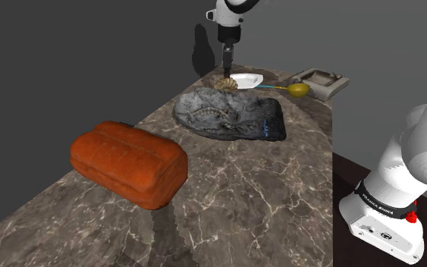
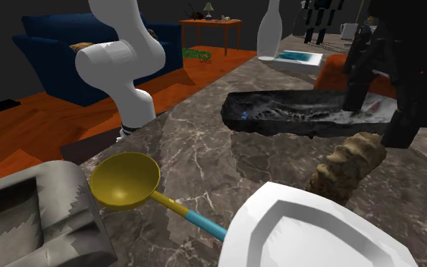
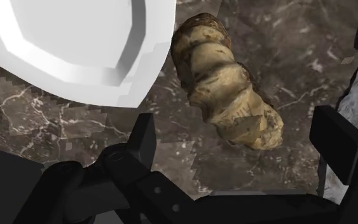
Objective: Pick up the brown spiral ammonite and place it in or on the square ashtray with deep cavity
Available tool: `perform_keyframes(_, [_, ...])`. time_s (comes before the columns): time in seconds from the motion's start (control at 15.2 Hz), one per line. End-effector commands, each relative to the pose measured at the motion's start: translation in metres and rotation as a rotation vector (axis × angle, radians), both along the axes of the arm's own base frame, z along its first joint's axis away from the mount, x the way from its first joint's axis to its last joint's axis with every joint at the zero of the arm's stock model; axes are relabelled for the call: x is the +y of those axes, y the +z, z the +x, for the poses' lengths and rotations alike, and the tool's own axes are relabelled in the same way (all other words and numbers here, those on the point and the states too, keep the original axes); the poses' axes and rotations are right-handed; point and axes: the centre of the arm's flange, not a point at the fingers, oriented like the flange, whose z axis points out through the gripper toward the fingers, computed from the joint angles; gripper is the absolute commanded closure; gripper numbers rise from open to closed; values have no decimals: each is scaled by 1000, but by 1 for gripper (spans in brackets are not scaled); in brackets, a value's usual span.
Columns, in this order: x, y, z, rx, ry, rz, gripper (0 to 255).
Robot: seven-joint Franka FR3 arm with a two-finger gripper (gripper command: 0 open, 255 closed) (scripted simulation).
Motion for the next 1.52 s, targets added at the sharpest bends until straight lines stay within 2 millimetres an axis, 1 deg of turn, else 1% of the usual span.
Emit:
perform_keyframes(0.0, [0, -10, 1, -1, 3, 0, 0])
perform_keyframes(0.13, [-1, -21, 2, -1, 3, 0, 0])
perform_keyframes(0.2, [-1, -29, 2, -1, 3, 0, 0])
perform_keyframes(0.73, [-1, -29, 2, -1, 3, 0, 0])
perform_keyframes(0.79, [-1, -29, 2, -1, 3, 0, 255])
perform_keyframes(1.39, [-1, -29, 2, -1, 3, 0, 255])
perform_keyframes(1.45, [-1, -24, 2, -1, 3, 0, 255])
